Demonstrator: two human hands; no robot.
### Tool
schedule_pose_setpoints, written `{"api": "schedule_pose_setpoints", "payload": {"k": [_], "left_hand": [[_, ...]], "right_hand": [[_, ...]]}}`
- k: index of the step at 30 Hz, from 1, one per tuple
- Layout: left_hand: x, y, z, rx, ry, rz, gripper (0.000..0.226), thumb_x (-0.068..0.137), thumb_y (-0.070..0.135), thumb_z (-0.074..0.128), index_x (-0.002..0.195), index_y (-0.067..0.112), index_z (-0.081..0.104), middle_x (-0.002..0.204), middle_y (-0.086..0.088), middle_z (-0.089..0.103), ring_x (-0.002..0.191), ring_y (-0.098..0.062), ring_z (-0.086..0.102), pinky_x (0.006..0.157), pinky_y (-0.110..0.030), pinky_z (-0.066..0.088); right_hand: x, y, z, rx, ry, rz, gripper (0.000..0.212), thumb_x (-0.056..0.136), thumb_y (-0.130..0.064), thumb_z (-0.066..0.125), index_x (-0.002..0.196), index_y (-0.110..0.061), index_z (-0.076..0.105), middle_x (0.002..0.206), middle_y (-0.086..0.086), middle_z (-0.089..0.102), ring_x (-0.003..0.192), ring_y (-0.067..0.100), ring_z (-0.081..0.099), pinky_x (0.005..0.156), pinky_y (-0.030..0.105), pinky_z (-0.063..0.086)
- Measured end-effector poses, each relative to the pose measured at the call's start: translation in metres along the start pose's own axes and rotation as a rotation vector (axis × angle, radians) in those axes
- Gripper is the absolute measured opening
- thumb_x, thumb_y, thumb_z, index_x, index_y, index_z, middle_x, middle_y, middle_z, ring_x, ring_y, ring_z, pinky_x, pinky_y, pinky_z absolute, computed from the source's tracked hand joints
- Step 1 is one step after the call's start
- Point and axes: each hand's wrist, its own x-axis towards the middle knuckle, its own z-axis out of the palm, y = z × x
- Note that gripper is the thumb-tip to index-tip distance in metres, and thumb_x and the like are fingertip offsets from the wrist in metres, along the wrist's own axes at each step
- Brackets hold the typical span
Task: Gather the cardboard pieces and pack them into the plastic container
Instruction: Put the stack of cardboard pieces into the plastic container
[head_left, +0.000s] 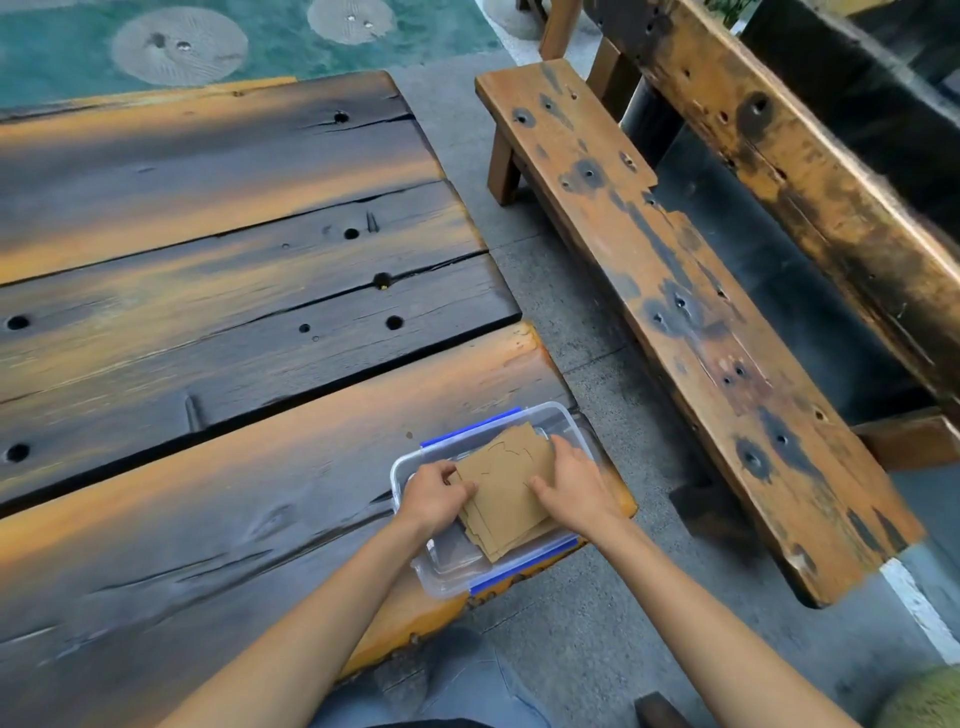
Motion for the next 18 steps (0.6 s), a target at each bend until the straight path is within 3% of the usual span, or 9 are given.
{"api": "schedule_pose_setpoints", "payload": {"k": [2, 5, 6, 8, 10, 14, 18], "left_hand": [[0.000, 0.002, -0.002, 0.029, -0.019, 0.020, 0.019, 0.094, 0.023, 0.058, 0.111, 0.020, 0.067, 0.110, -0.002, 0.072, 0.105, -0.022, 0.067, 0.093, -0.037, 0.055], [-0.001, 0.006, -0.006, 0.018, 0.033, 0.037, 0.041, 0.098, 0.024, 0.053, 0.138, 0.012, 0.057, 0.123, -0.004, 0.064, 0.111, -0.022, 0.060, 0.099, -0.035, 0.049], [-0.001, 0.008, -0.009, 0.009, 0.052, 0.041, 0.040, 0.099, 0.024, 0.051, 0.136, 0.011, 0.058, 0.123, -0.005, 0.065, 0.109, -0.022, 0.061, 0.099, -0.034, 0.048], [-0.004, 0.011, -0.013, 0.015, 0.056, 0.064, 0.026, 0.100, 0.023, 0.048, 0.107, 0.016, 0.072, 0.100, -0.001, 0.072, 0.094, -0.019, 0.062, 0.085, -0.030, 0.050], [-0.008, 0.013, -0.021, 0.052, 0.034, 0.076, 0.030, 0.099, 0.023, 0.046, 0.085, 0.016, 0.072, 0.081, 0.001, 0.070, 0.084, -0.020, 0.061, 0.074, -0.028, 0.046], [-0.016, 0.017, -0.037, 0.144, -0.021, 0.127, 0.030, 0.096, 0.025, 0.046, 0.086, 0.005, 0.067, 0.083, -0.005, 0.064, 0.082, -0.022, 0.056, 0.079, -0.034, 0.044], [-0.026, 0.016, -0.060, 0.143, 0.077, 0.201, 0.024, 0.099, 0.024, 0.050, 0.097, 0.012, 0.071, 0.095, -0.004, 0.077, 0.094, -0.025, 0.069, 0.094, -0.038, 0.051]], "right_hand": [[-0.004, 0.001, 0.000, -0.068, 0.044, -0.034, 0.069, 0.098, -0.034, 0.061, 0.155, -0.009, 0.031, 0.151, 0.013, 0.049, 0.137, 0.033, 0.049, 0.112, 0.045, 0.042], [-0.006, 0.003, -0.006, -0.098, 0.090, -0.076, 0.057, 0.099, -0.034, 0.058, 0.149, -0.012, 0.042, 0.148, 0.010, 0.052, 0.132, 0.031, 0.054, 0.107, 0.043, 0.046], [-0.005, 0.004, -0.010, -0.090, 0.103, -0.085, 0.054, 0.099, -0.034, 0.057, 0.148, -0.014, 0.045, 0.146, 0.009, 0.054, 0.129, 0.030, 0.056, 0.105, 0.043, 0.047], [-0.005, 0.003, -0.016, -0.084, 0.128, -0.108, 0.047, 0.100, -0.034, 0.056, 0.143, -0.017, 0.050, 0.142, 0.007, 0.057, 0.125, 0.029, 0.059, 0.100, 0.043, 0.048], [-0.004, -0.002, -0.022, -0.089, 0.149, -0.150, 0.040, 0.100, -0.034, 0.054, 0.138, -0.019, 0.056, 0.136, 0.005, 0.061, 0.121, 0.027, 0.061, 0.096, 0.042, 0.049], [-0.002, -0.017, -0.028, -0.085, 0.219, -0.235, 0.030, 0.100, -0.034, 0.052, 0.123, -0.022, 0.066, 0.125, 0.002, 0.066, 0.109, 0.024, 0.067, 0.083, 0.038, 0.053], [0.001, -0.037, -0.027, -0.059, 0.246, -0.349, 0.029, 0.100, -0.029, 0.053, 0.125, -0.018, 0.066, 0.125, 0.004, 0.065, 0.115, 0.024, 0.062, 0.094, 0.041, 0.051]]}}
